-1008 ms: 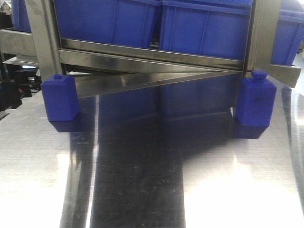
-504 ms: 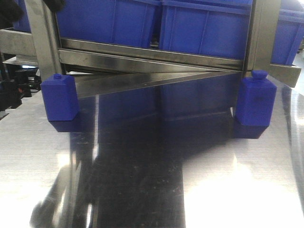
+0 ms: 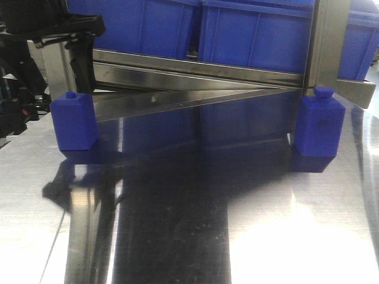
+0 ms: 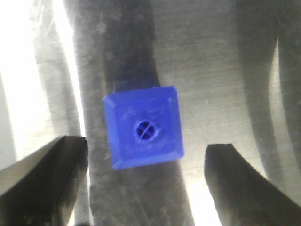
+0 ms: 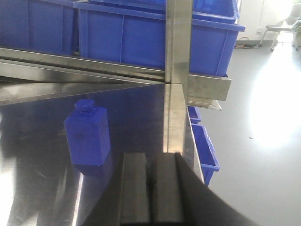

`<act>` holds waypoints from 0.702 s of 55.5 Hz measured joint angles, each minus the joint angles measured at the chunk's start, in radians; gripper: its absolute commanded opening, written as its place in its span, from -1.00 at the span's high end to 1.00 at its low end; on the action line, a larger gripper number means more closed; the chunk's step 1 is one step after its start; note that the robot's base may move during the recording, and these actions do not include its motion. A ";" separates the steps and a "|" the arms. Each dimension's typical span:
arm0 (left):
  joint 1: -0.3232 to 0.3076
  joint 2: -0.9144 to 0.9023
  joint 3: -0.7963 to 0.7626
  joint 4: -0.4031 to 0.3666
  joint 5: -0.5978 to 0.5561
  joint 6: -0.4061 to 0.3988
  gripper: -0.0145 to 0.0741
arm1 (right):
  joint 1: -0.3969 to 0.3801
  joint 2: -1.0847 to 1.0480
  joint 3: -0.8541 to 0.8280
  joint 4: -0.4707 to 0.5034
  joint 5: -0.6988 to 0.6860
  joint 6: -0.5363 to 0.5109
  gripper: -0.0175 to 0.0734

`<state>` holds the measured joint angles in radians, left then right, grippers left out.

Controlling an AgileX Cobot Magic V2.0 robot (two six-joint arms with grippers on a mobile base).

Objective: Pick and sort blue part to right shelf
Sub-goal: 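Lower the left gripper onto the blue block and close on it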

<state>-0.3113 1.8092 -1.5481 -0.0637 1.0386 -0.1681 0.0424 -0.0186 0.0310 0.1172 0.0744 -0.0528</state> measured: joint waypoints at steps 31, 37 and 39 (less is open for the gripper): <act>0.000 0.114 -0.004 -0.006 -0.054 -0.004 -0.37 | 0.000 0.000 0.000 0.000 0.000 0.000 0.49; 0.000 0.125 -0.004 -0.006 -0.056 -0.003 -0.19 | 0.000 0.000 0.000 0.000 0.000 0.000 0.49; 0.000 0.127 -0.004 -0.006 -0.056 -0.004 -0.14 | 0.000 0.000 0.000 0.000 0.000 0.000 0.49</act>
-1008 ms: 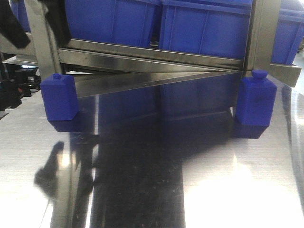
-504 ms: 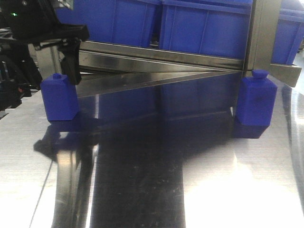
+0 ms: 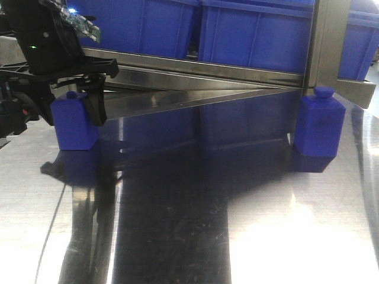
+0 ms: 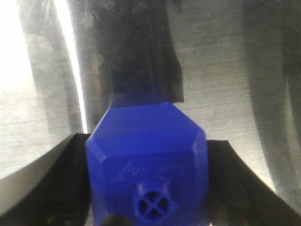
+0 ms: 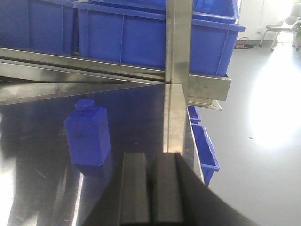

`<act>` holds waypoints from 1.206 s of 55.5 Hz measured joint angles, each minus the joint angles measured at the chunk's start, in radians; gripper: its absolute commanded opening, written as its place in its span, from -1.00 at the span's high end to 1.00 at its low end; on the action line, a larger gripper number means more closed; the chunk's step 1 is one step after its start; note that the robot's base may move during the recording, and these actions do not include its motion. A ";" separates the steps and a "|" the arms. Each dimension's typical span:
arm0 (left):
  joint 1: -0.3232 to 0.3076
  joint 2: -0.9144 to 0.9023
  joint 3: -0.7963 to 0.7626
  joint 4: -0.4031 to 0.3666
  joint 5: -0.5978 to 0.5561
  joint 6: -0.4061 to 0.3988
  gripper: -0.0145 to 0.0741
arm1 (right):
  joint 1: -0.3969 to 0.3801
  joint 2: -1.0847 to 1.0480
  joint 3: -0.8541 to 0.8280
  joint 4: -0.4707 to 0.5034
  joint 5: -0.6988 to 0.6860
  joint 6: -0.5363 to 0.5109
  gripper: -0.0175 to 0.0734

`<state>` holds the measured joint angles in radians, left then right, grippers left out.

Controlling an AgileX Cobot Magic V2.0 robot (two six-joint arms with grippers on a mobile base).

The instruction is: Pick and sort blue part to right shelf

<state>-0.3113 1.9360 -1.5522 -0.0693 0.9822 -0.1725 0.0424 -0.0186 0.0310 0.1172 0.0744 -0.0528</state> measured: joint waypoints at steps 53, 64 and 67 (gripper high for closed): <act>0.000 -0.409 0.088 0.138 -0.006 0.015 0.06 | 0.000 0.000 0.000 0.000 0.000 0.000 0.49; 0.000 -0.716 0.366 0.164 -0.178 0.015 0.06 | 0.000 0.000 0.000 0.000 -0.007 0.000 0.49; 0.000 -0.810 0.451 0.167 -0.228 0.015 0.06 | 0.000 0.000 0.000 0.000 -0.019 0.000 0.49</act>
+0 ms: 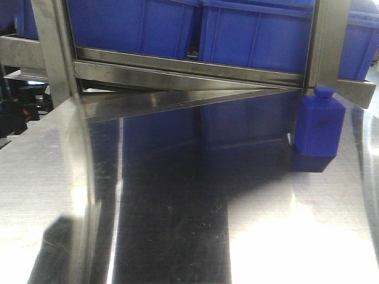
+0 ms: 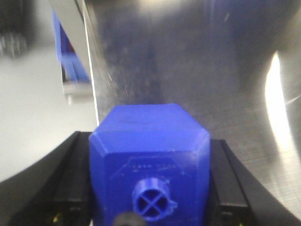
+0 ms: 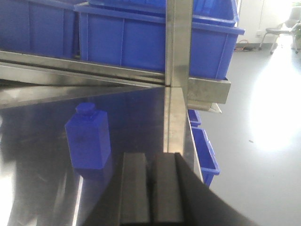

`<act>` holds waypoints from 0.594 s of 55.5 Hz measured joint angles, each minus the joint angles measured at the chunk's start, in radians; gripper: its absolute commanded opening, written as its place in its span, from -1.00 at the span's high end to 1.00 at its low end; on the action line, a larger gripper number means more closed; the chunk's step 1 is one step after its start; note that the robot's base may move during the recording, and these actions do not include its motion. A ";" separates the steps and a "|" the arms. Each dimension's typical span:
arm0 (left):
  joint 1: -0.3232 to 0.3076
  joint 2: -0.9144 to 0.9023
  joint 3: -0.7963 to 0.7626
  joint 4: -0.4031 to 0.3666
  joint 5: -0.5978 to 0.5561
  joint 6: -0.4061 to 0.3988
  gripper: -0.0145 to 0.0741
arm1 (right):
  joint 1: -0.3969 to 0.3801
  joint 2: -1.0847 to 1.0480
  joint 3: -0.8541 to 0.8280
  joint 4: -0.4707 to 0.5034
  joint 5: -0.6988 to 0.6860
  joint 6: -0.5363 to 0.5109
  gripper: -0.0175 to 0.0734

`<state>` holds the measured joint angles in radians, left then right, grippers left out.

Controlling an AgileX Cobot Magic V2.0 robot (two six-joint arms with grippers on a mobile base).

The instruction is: Pick and sort blue part to right shelf

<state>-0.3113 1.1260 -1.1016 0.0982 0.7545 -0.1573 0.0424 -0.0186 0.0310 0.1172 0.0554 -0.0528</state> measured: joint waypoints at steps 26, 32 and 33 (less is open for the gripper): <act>0.000 -0.658 0.480 0.008 -0.261 0.000 0.06 | 0.000 0.049 -0.208 0.000 0.165 0.000 0.49; 0.000 -0.772 0.540 0.008 -0.282 0.000 0.06 | 0.000 0.166 -0.350 0.000 0.257 0.000 0.47; 0.000 -0.790 0.548 0.008 -0.281 0.000 0.06 | 0.000 0.192 -0.379 0.000 0.277 0.000 0.46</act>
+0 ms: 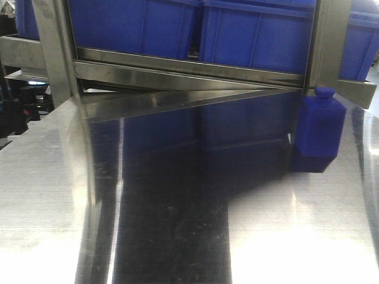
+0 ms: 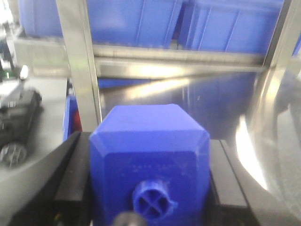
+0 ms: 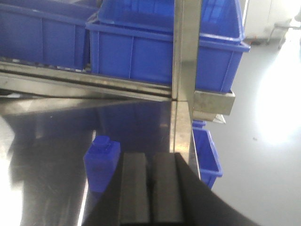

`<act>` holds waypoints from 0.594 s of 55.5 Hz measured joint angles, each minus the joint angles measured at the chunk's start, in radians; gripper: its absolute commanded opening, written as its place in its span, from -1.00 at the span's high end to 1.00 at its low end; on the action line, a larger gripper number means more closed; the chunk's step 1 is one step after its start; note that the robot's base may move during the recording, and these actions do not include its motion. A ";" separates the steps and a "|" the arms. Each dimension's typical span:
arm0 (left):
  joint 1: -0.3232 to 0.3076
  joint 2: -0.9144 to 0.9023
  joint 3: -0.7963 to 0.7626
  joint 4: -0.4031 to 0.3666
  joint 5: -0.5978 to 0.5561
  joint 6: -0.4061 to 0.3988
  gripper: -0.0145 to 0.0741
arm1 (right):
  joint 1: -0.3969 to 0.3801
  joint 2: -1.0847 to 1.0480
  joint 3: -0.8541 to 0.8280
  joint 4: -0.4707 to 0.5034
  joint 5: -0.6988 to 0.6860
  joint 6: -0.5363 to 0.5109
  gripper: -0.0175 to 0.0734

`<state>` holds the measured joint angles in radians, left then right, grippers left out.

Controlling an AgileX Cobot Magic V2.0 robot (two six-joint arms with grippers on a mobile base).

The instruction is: Pick and sort blue part to right shelf

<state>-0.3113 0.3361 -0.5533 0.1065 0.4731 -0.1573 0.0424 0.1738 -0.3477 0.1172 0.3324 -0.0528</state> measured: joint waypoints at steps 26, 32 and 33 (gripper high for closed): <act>0.000 -0.118 0.027 0.000 -0.020 0.000 0.06 | 0.112 0.630 -0.577 0.002 0.372 -0.017 -0.70; 0.000 -0.118 0.027 0.000 -0.026 0.000 0.06 | 0.114 0.728 -0.615 0.005 0.402 -0.019 -0.70; 0.000 -0.118 0.027 0.000 -0.026 0.000 0.06 | 0.114 0.749 -0.622 0.007 0.411 -0.019 -0.70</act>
<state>-0.3113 0.2178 -0.5265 0.1067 0.4468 -0.1573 0.1562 0.9229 -0.9699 0.1241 0.7438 -0.0714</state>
